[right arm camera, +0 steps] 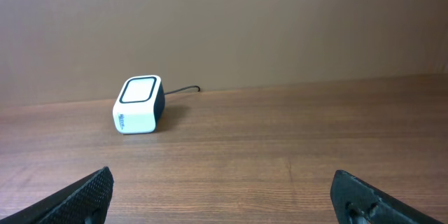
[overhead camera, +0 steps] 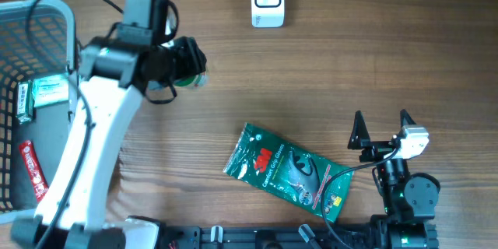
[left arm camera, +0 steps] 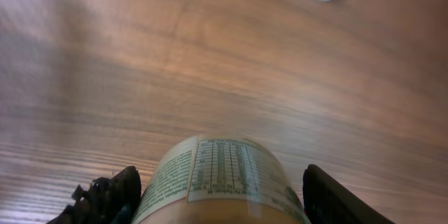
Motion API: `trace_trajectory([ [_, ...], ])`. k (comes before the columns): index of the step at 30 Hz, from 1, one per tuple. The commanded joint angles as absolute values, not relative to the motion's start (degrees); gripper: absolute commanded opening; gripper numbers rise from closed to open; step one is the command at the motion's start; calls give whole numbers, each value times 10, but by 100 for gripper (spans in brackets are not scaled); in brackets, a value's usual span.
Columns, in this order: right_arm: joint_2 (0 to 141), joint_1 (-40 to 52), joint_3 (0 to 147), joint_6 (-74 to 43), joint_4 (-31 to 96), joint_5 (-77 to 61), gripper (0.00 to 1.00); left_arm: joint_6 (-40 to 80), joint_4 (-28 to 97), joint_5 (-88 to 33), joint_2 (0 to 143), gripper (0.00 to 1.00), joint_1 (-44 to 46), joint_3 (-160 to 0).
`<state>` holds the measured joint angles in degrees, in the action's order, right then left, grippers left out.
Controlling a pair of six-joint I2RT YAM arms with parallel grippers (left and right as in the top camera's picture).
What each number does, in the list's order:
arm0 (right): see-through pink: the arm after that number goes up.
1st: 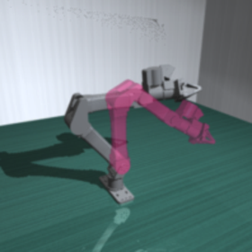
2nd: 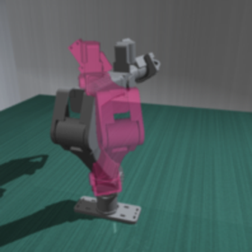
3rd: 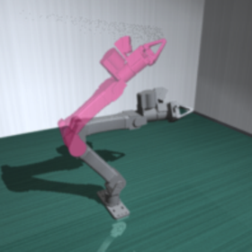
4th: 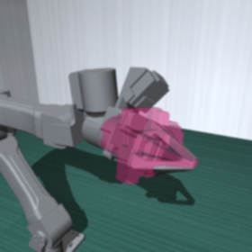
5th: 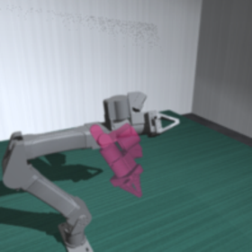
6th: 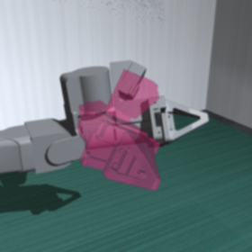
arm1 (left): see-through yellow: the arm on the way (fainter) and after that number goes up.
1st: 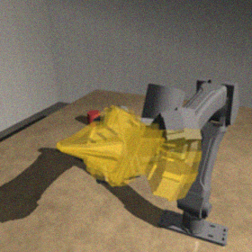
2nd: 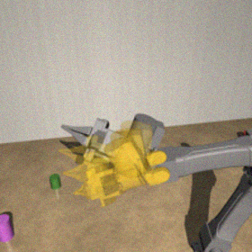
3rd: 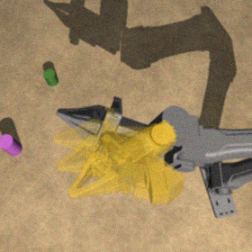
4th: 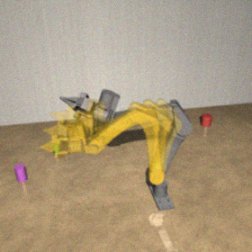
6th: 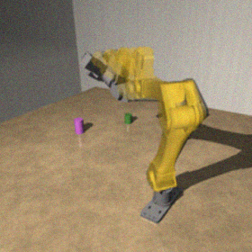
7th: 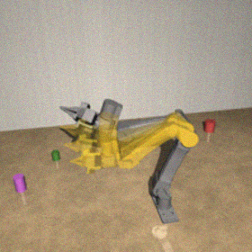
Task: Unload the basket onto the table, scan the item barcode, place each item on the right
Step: 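Carry the jar out and set it on the table beside the bag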
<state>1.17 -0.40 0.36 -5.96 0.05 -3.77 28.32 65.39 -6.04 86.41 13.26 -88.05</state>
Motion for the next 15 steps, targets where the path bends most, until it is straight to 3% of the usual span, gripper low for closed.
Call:
trace_trajectory([
  [1, 8, -2, 3, -61, -1, -32, 100, 324, 615, -40, 922, 59, 157, -824],
  [8, 8, -2, 3, -61, -1, -32, 100, 387, 448, -37, 1013, 59, 231, -659],
  [13, 8, -2, 3, -61, -1, -32, 100, 397, 409, 8, 1022, 60, 249, -624],
  [14, 8, -2, 3, -62, -1, -32, 100, 397, 413, 7, 1021, 64, 250, -626],
  [15, 8, -2, 3, -62, -1, -32, 99, 395, 423, 7, 1016, 83, 250, -635],
])
